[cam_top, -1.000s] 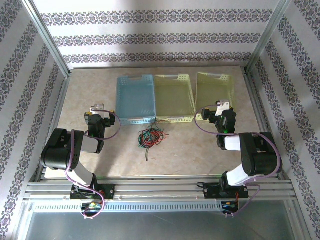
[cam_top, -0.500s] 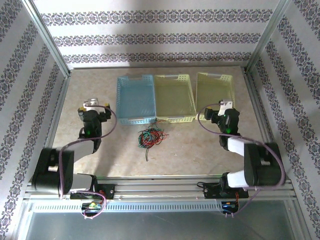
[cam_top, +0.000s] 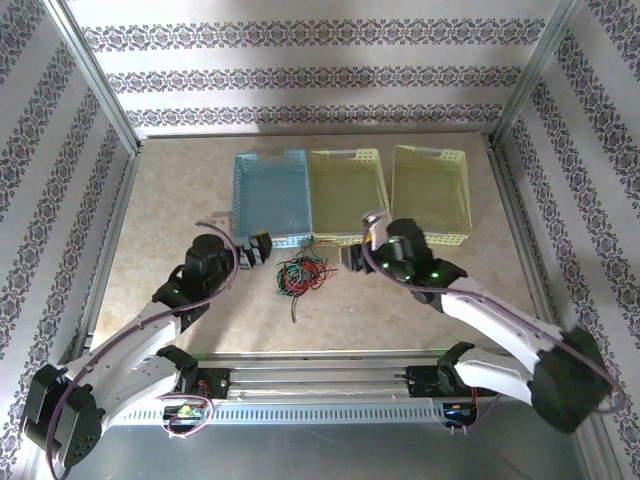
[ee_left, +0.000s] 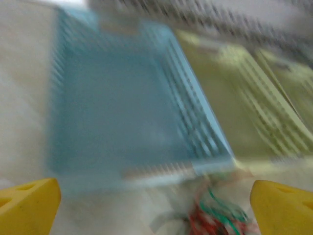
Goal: Untangle the cables
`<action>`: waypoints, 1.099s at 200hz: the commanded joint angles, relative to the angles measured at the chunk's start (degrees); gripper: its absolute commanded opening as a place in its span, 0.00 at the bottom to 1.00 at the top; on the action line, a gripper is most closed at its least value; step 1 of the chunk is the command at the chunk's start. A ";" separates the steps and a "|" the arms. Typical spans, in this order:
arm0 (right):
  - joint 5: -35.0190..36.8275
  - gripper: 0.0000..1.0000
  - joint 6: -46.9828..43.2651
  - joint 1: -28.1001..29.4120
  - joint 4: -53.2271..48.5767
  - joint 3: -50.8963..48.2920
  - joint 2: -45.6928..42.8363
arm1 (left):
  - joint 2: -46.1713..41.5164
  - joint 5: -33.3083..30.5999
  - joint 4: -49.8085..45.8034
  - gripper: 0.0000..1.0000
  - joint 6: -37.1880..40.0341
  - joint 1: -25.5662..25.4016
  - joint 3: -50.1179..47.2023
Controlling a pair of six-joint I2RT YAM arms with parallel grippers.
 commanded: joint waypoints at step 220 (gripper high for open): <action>-4.92 0.00 5.44 1.69 1.79 9.04 25.14 | 27.00 2.67 5.01 0.65 -2.26 -11.41 4.27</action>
